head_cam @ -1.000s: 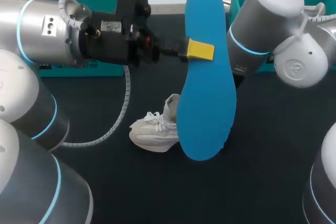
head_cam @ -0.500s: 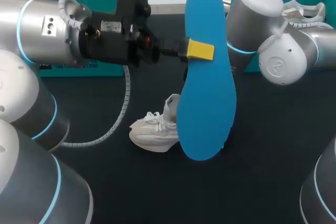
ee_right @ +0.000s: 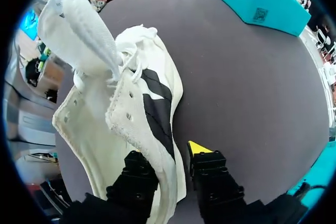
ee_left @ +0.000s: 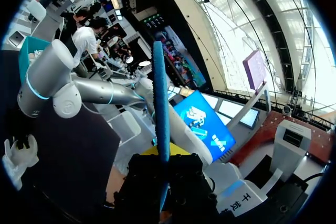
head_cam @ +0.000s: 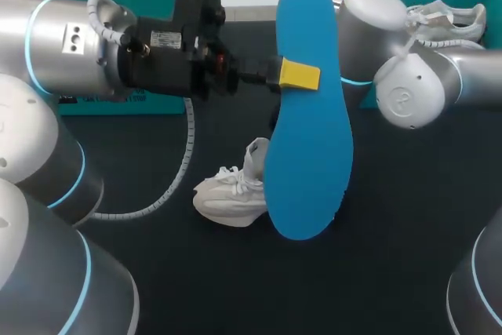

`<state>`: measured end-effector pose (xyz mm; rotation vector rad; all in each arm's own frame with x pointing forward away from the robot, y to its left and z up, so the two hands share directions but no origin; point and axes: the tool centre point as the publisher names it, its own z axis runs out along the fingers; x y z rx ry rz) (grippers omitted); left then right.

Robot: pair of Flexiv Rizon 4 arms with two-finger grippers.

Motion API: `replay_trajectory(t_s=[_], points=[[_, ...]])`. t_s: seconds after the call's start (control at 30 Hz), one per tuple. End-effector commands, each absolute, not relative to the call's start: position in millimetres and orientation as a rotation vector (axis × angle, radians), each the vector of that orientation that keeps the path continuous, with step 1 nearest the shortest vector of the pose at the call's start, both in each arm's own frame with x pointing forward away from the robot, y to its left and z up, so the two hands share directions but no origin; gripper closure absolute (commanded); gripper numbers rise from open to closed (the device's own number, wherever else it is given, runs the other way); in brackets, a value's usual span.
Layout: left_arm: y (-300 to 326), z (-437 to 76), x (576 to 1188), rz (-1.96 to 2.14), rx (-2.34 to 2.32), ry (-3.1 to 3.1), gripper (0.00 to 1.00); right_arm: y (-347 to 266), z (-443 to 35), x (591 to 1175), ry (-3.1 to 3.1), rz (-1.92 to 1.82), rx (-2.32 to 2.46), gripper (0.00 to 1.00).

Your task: Take the shoe out of the shoebox, open the shoe tongue, remove and reinsert the insole, then place the shoe into the shoebox

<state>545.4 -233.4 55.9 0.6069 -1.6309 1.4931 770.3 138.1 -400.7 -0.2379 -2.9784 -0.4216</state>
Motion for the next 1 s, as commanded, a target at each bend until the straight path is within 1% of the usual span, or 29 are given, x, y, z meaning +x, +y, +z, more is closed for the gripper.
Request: replay_trajectory(t_s=[0.03,0.27,0.47,0.5,0.53,0.6,0.8,1.0], points=[[-234.7,56.2,540.0,1.501,0.614,-1.627,1.00,144.4,-403.5,771.3,-2.959,-0.354,-0.227,1.00],[-234.7,56.2,540.0,1.501,0.614,-1.627,1.00,140.8,-395.7,755.0,-2.887,-0.338,-0.352,1.00],[-234.7,56.2,540.0,1.501,0.614,-1.627,1.00,144.4,-361.0,744.8,-2.779,-0.328,-0.526,1.00],[-234.7,56.2,540.0,1.501,0.614,-1.627,1.00,145.5,-353.1,743.5,-2.770,-0.382,-0.562,1.00],[-234.7,56.2,540.0,1.501,0.614,-1.627,1.00,145.7,-348.8,741.6,-2.700,-0.359,-0.650,1.00],[-234.7,56.2,540.0,1.501,0.614,-1.627,1.00,147.2,-342.5,736.6,-2.625,-0.437,-0.816,1.00],[-234.7,56.2,540.0,1.501,0.614,-1.627,1.00,157.4,-333.3,728.4,-2.550,-0.437,-1.119,1.00],[-234.7,56.2,540.0,1.501,0.614,-1.627,1.00,157.8,-332.9,727.3,-2.539,-0.440,-1.138,1.00]])
